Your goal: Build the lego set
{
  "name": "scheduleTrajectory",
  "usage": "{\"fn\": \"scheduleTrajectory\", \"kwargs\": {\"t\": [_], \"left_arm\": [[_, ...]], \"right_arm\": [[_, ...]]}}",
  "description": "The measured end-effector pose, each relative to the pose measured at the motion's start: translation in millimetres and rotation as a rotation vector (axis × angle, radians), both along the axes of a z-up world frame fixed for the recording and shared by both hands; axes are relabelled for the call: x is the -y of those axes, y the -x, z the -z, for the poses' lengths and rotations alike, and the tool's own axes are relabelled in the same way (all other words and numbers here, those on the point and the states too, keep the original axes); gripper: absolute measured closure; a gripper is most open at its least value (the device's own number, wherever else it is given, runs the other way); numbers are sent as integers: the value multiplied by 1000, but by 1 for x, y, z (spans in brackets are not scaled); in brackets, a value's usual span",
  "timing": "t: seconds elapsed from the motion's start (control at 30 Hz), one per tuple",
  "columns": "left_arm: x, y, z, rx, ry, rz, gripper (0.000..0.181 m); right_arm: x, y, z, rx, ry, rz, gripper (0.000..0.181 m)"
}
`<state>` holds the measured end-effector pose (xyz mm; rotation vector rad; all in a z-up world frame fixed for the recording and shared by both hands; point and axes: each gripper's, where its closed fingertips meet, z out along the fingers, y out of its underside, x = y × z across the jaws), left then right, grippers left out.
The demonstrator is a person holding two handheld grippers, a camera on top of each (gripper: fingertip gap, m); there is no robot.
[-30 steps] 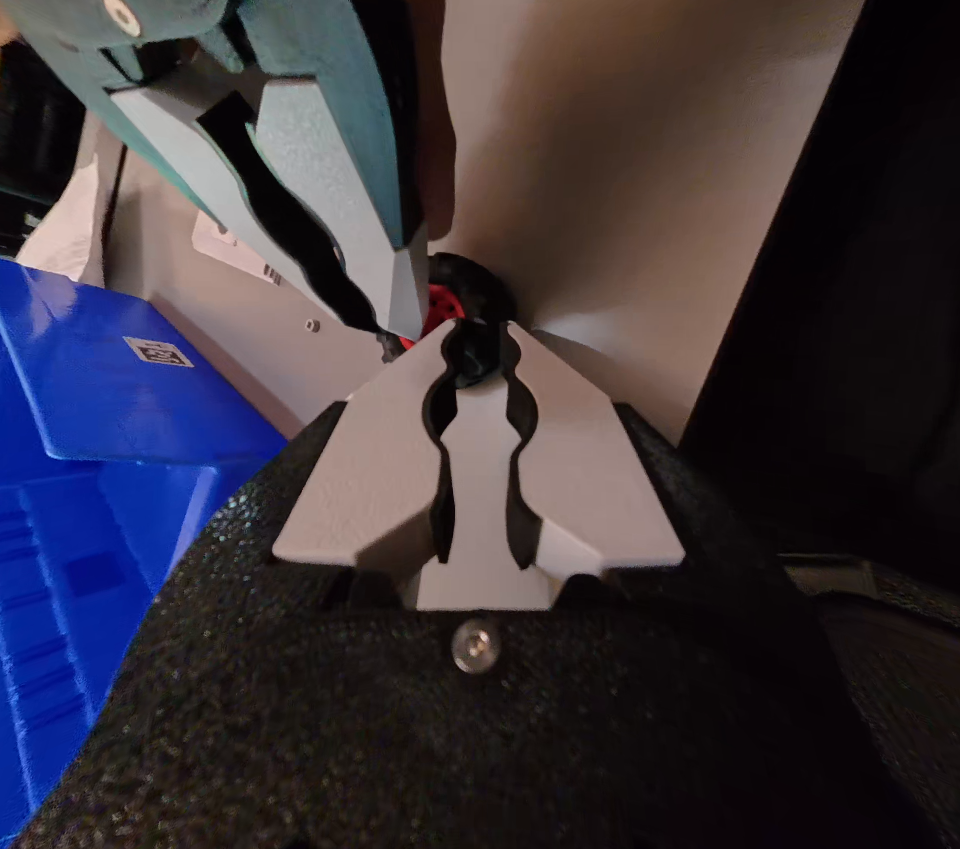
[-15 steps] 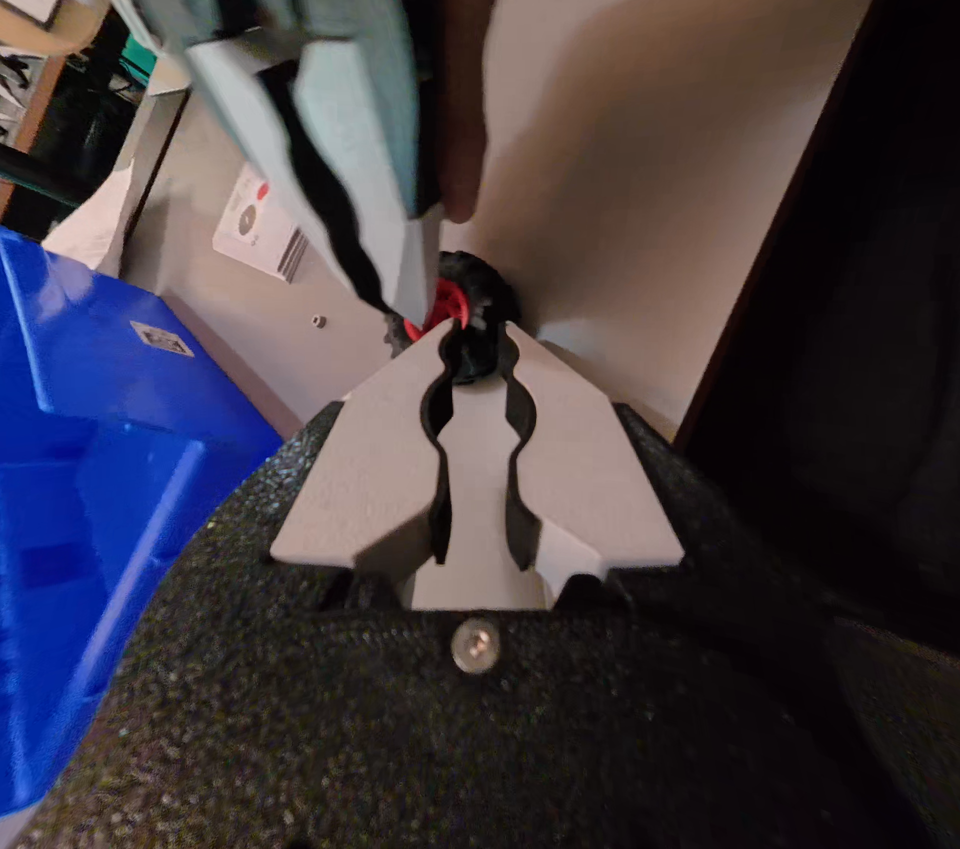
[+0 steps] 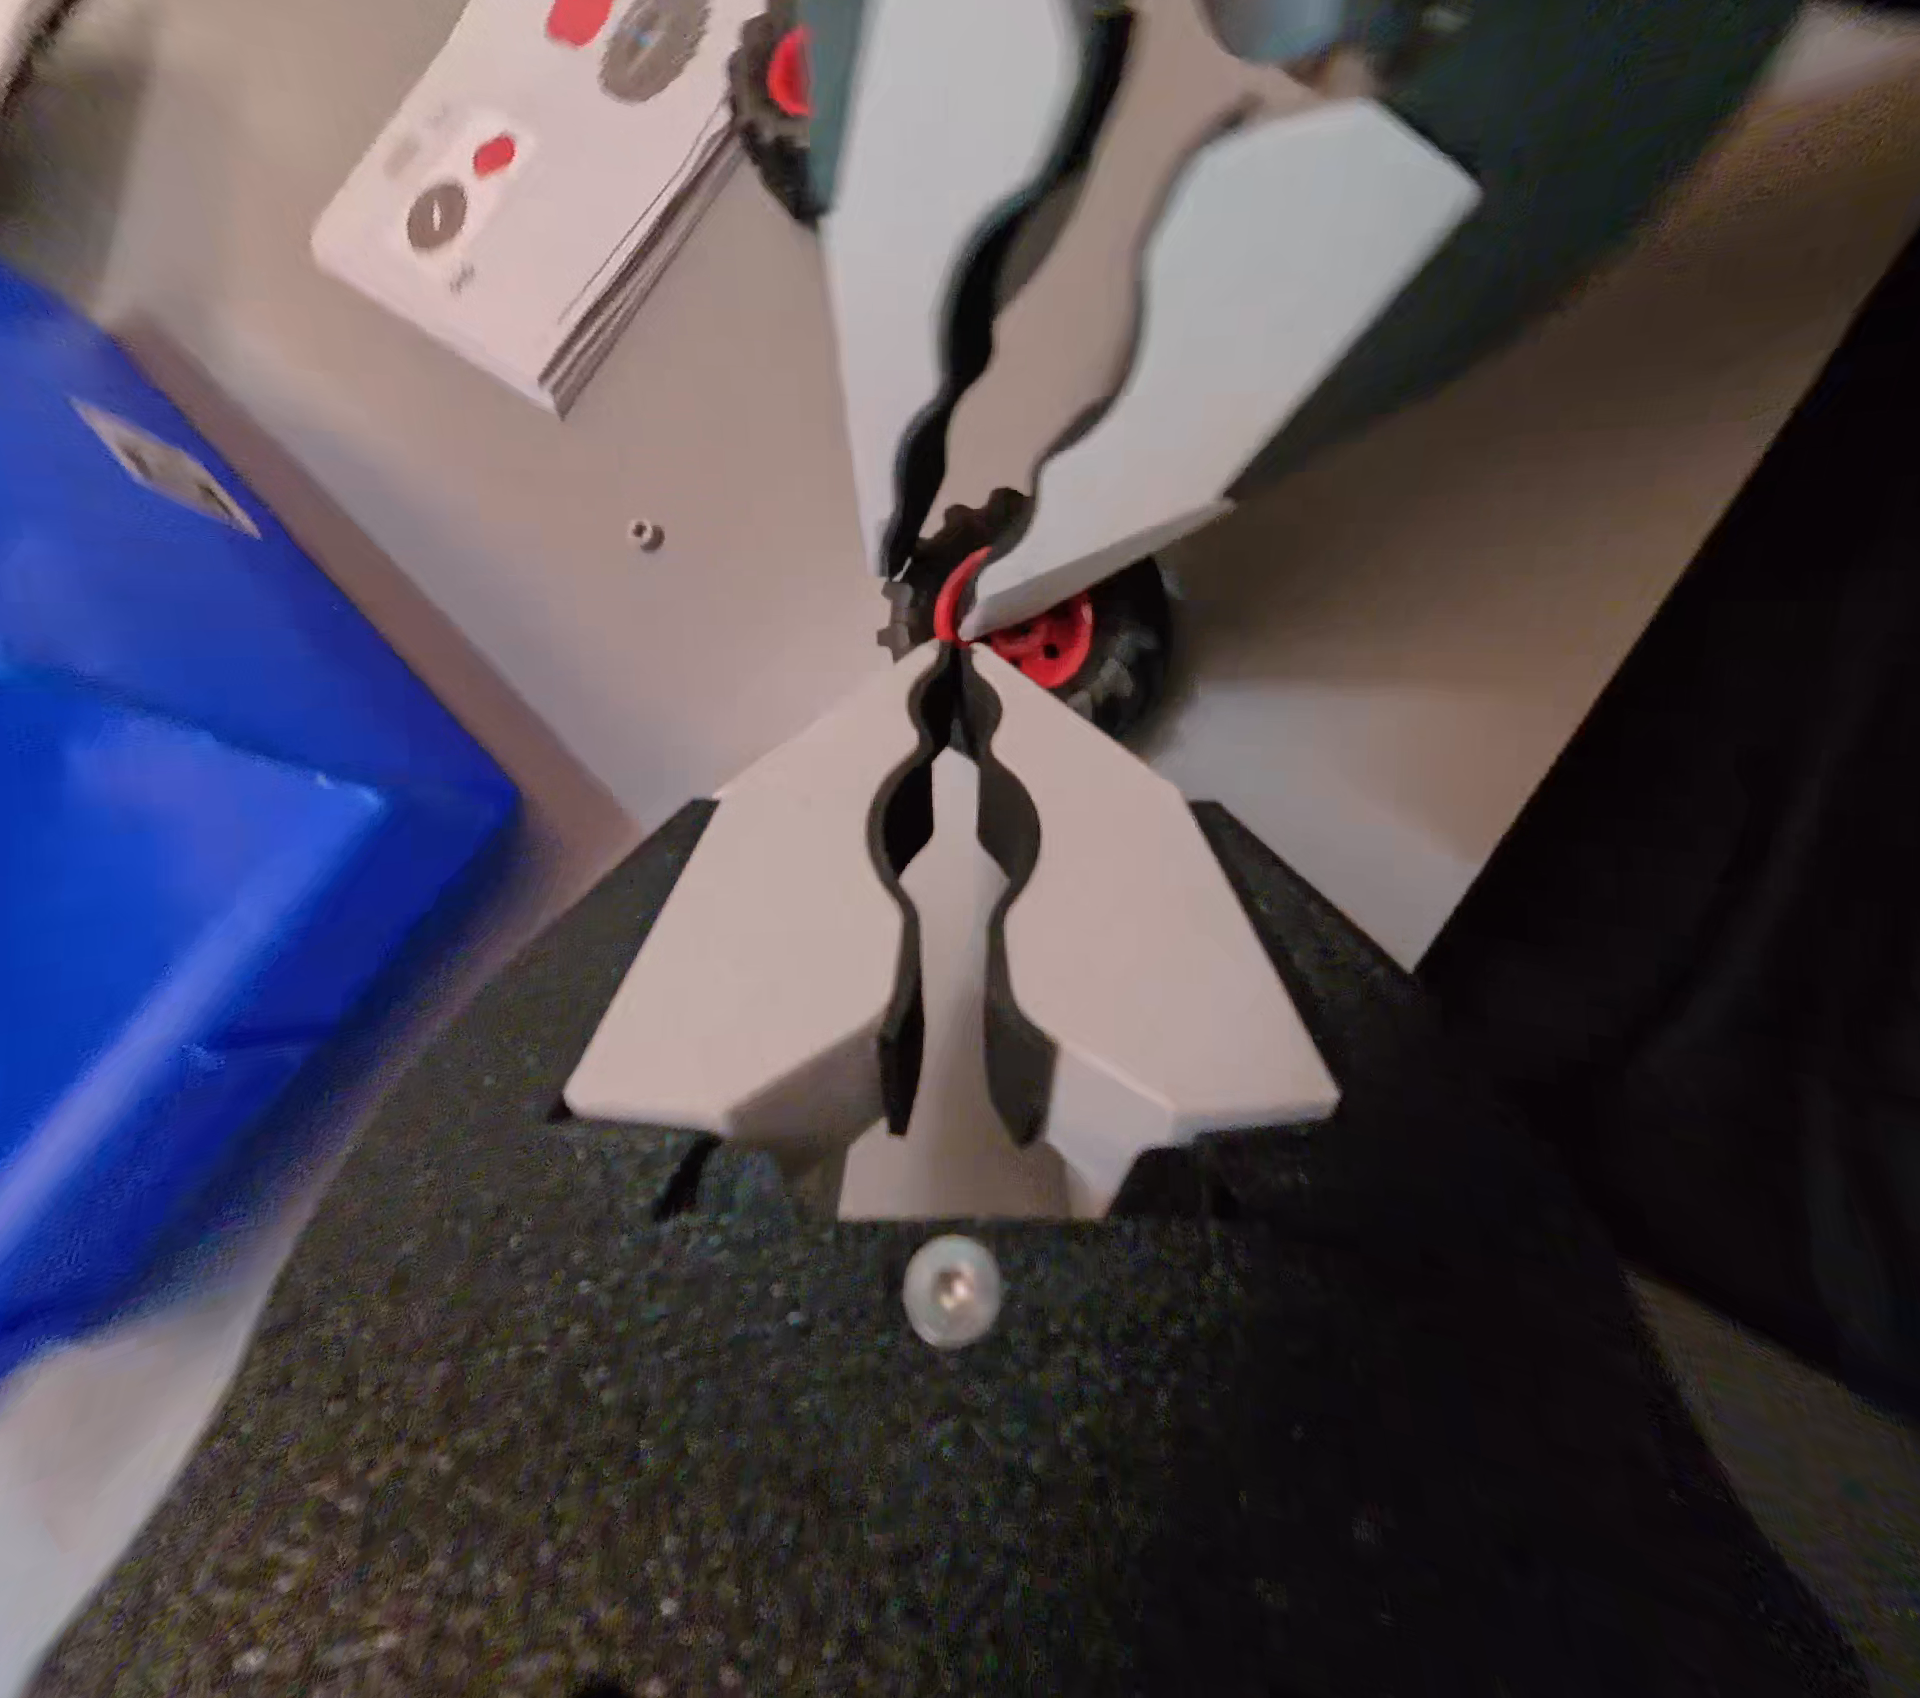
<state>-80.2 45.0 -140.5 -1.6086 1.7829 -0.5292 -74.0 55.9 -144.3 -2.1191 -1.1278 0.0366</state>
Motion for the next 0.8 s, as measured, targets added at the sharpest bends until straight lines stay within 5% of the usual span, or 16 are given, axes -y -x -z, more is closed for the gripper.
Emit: {"fn": "scheduleTrajectory", "kwargs": {"t": [0.1, 0.17, 0.4, 0.6, 0.8], "left_arm": [[-7, 3, -3, 56, 34, -138, 181], [-13, 6, -4, 72, 18, -207, 155], [-3, 4, 9, 13, 215, -223, 166], [-5, 2, 12, -44, 89, -144, 167], [-6, 2, 12, -9, 151, -107, 166]], "right_arm": [[1, -1, 0, 8, -26, 18, 168], [2, -2, 0, 7, -43, 30, 168], [7, -1, -4, 27, -74, 22, 169], [22, -3, -9, 198, -177, -271, 181], [26, 0, -14, 352, -349, -495, 181]]}}
